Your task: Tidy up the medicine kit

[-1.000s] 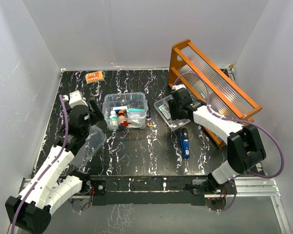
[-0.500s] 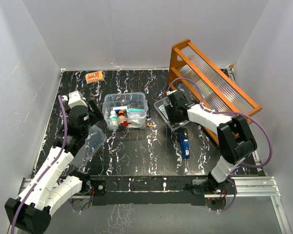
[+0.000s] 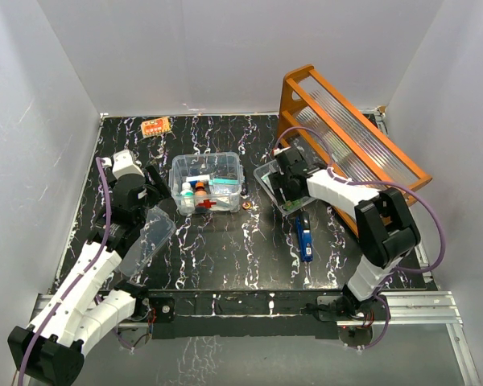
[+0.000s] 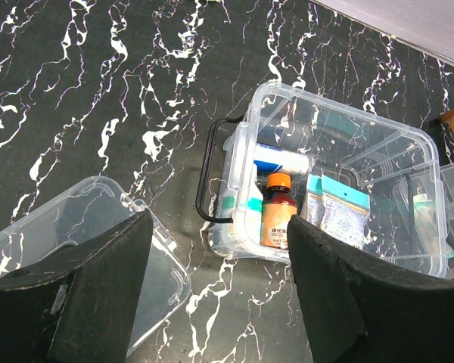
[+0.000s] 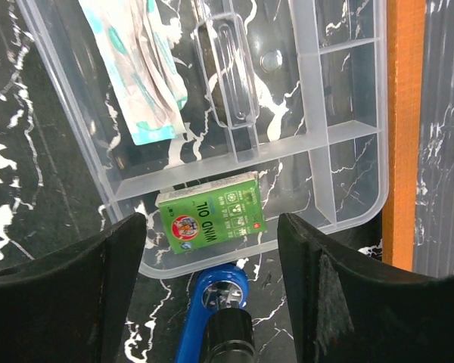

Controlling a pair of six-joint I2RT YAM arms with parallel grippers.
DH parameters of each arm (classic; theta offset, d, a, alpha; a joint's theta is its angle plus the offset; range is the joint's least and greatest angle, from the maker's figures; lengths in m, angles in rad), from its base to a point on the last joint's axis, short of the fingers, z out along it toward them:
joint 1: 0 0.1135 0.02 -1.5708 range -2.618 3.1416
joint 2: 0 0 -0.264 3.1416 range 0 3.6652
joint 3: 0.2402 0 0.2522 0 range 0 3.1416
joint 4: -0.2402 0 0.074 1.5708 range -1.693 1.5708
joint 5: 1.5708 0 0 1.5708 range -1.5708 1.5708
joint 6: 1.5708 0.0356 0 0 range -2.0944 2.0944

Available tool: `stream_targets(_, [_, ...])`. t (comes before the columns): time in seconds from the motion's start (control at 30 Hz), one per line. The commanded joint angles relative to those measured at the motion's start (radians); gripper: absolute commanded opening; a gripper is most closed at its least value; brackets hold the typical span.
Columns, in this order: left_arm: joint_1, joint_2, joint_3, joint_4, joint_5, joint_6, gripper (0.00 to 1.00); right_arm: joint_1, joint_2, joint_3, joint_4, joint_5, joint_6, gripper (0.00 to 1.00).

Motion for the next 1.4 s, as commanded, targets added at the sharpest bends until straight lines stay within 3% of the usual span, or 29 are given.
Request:
stream_targets(0.0, [0.004,-0.017,-0.001,0.003,-0.021,0.005,0.71,0.000,-0.077,0.069,0.003,-0.044,0.062,0.65])
stream_targets(0.37, [0.004,-0.015,0.003,-0.001,-0.027,0.002,0.70,0.090,-0.126,-0.005,0.182,-0.191,0.305,0.51])
stream_targets(0.77, [0.004,-0.011,-0.001,0.000,-0.031,0.003,0.70,0.135,-0.041,-0.118,0.430,-0.195,0.449,0.40])
stream_targets(0.97, [0.004,-0.010,-0.002,-0.001,-0.030,0.001,0.70,0.138,0.028,-0.130,0.564,-0.213,0.518,0.26])
stream_targets(1.37, [0.004,-0.012,-0.003,-0.006,-0.036,0.003,0.71,0.150,0.188,-0.061,0.598,-0.225,0.555,0.19])
